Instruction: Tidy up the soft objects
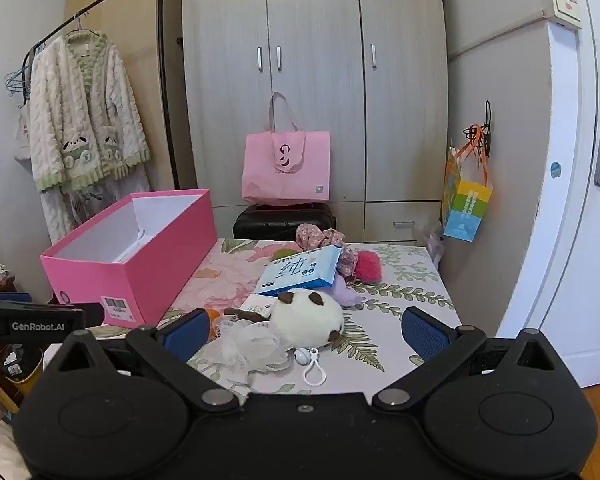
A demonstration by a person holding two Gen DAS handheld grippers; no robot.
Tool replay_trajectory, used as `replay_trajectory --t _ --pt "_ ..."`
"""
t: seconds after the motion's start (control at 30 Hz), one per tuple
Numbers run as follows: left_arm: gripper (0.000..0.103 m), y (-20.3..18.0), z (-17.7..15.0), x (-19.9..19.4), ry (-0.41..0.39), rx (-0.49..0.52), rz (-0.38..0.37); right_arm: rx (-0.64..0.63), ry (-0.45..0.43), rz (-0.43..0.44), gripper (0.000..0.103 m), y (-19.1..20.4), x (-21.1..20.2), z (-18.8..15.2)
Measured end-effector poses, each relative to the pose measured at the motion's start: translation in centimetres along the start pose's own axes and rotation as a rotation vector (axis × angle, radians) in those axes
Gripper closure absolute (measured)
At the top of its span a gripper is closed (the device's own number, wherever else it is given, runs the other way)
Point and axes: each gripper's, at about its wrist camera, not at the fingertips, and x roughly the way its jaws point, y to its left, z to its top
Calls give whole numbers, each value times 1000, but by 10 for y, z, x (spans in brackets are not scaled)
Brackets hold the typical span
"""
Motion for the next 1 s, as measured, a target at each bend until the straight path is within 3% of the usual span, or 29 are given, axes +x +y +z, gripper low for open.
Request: replay_trajectory --t 1.0 --pt "0 -1 -9 1 28 45 -9 -30 13 -17 0 3 -2 -6"
